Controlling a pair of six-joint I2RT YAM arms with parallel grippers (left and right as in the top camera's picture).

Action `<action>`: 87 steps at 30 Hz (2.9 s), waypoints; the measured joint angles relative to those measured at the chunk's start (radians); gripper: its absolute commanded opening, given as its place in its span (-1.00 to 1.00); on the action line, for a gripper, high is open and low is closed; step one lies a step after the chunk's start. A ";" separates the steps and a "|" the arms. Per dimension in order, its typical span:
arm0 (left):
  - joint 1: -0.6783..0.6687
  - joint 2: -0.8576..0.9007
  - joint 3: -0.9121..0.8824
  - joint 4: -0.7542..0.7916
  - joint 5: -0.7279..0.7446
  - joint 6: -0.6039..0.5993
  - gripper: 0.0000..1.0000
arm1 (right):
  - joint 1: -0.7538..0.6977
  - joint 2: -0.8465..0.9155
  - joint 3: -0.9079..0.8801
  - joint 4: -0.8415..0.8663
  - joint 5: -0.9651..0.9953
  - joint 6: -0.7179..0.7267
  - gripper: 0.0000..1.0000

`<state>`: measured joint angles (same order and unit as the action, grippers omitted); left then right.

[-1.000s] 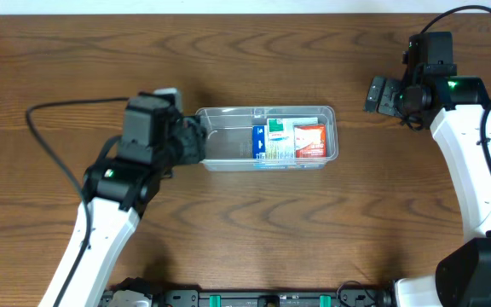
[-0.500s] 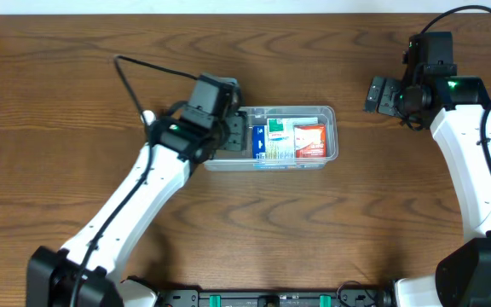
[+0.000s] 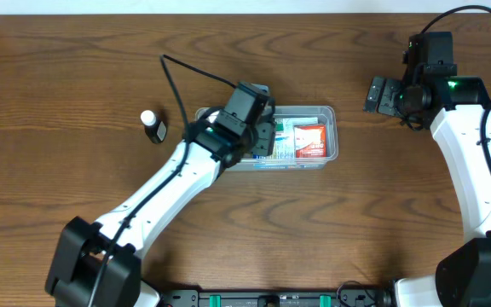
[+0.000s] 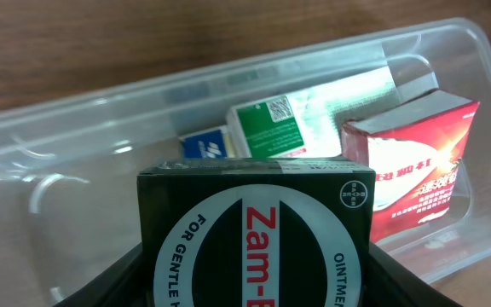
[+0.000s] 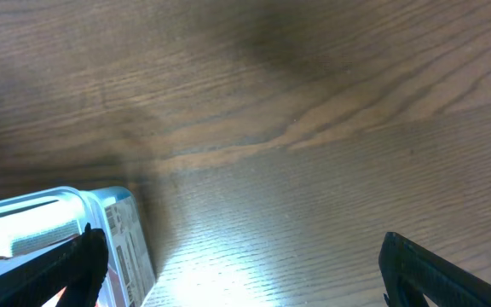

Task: Pack container
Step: 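Lower the Zam-Buk tin into the container's middle and release, then withdraw the left gripper left and lower it over the brown bottle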

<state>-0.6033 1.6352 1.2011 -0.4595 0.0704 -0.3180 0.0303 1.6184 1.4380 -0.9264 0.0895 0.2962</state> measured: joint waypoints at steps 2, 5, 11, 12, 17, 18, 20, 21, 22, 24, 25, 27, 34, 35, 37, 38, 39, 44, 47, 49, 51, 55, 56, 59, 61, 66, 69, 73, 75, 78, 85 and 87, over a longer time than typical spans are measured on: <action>-0.019 0.020 0.000 0.014 -0.002 -0.017 0.12 | 0.000 0.000 0.000 0.000 0.000 0.000 0.99; -0.046 0.045 0.000 0.024 -0.005 -0.030 0.12 | 0.000 0.000 0.000 0.000 0.000 0.000 0.99; -0.089 0.063 0.000 0.031 -0.051 -0.050 0.13 | 0.000 0.000 0.000 0.000 0.000 0.000 0.99; -0.090 0.063 0.000 0.034 -0.054 -0.052 0.13 | 0.000 0.000 0.000 0.000 0.000 0.000 0.99; -0.092 0.063 0.000 0.039 -0.067 -0.052 0.40 | 0.000 0.000 0.000 0.000 0.000 0.000 0.99; -0.092 0.063 0.000 0.039 -0.070 -0.051 0.44 | 0.000 0.000 0.000 0.000 0.000 0.000 0.98; -0.092 0.063 0.000 0.045 -0.072 -0.053 0.52 | 0.000 0.000 0.000 0.000 0.000 0.000 0.99; -0.093 0.063 0.000 0.049 -0.074 -0.053 0.55 | 0.000 0.000 0.000 0.000 0.000 0.000 0.99; -0.092 0.063 0.000 0.055 -0.074 -0.055 0.56 | 0.000 0.000 0.000 0.000 0.000 0.000 0.98; -0.093 0.063 0.000 0.063 -0.075 -0.056 0.57 | 0.000 0.000 0.000 0.000 0.000 0.000 0.98; -0.092 0.063 0.000 0.066 -0.075 -0.056 0.57 | 0.000 0.000 0.000 0.000 0.000 0.000 0.98; -0.093 0.063 0.000 0.069 -0.075 -0.056 0.57 | 0.000 0.000 0.000 0.000 0.000 0.000 0.98; -0.093 0.063 0.000 0.071 -0.075 -0.056 0.56 | 0.000 0.000 0.000 0.000 0.000 0.000 0.99; -0.093 0.063 0.000 0.072 -0.075 -0.056 0.56 | 0.000 0.000 0.000 0.000 0.000 0.000 0.99; -0.093 0.063 0.000 0.075 -0.075 -0.055 0.56 | 0.000 0.000 0.000 0.000 0.000 0.000 0.99; -0.093 0.063 0.000 0.076 -0.075 -0.051 0.56 | 0.000 0.000 0.000 0.000 0.000 0.000 0.99; -0.092 0.063 0.000 0.078 -0.075 -0.047 0.56 | 0.000 0.000 0.000 0.000 0.000 0.000 0.98; -0.077 0.052 0.000 0.072 -0.074 -0.016 0.62 | 0.000 0.000 0.000 0.000 0.000 0.000 0.99; -0.027 -0.001 0.000 0.029 -0.074 0.006 0.74 | 0.000 0.000 0.000 0.000 0.000 0.000 0.99; 0.035 -0.072 0.000 -0.006 -0.075 0.021 0.77 | 0.000 0.000 0.000 0.000 0.000 0.000 0.98; 0.103 -0.147 0.006 -0.048 -0.077 0.046 0.78 | 0.000 0.000 0.000 0.000 0.000 0.000 0.98; 0.232 -0.256 0.031 -0.119 -0.082 0.122 0.79 | 0.000 0.000 0.000 0.000 0.000 0.000 0.98; 0.259 -0.267 0.036 -0.132 -0.083 0.140 0.79 | 0.000 0.000 0.000 0.000 0.000 0.000 0.98; 0.327 -0.257 0.038 -0.157 -0.082 0.171 0.79 | 0.000 0.000 0.000 0.000 0.000 0.000 0.99; 0.372 -0.223 0.037 -0.161 -0.082 0.186 0.79 | 0.000 0.000 0.000 0.000 0.000 0.000 0.98; 0.484 -0.123 0.032 -0.157 -0.081 0.201 0.88 | 0.000 0.000 0.000 0.000 0.000 0.000 0.98; 0.547 -0.089 0.031 -0.145 -0.081 0.209 0.92 | 0.000 0.000 0.000 0.000 0.000 0.000 0.98; 0.615 -0.076 0.031 -0.134 -0.074 0.237 0.93 | 0.000 0.000 0.000 0.000 0.000 0.000 0.99; 0.629 -0.066 0.031 -0.134 -0.069 0.256 0.92 | 0.000 0.000 0.000 0.000 0.000 0.000 0.99; 0.629 -0.035 0.031 -0.127 -0.063 0.276 0.92 | 0.000 0.000 0.000 0.000 0.000 0.000 0.98; 0.629 0.077 0.031 -0.107 -0.039 0.301 0.92 | 0.000 0.000 0.000 0.000 0.000 0.000 0.98; 0.629 0.103 0.031 -0.103 -0.039 0.304 0.91 | 0.000 0.000 0.000 0.000 0.000 0.000 0.99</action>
<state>0.0254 1.7378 1.2324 -0.5625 0.0315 -0.0135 0.0303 1.6184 1.4380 -0.9264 0.0891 0.2962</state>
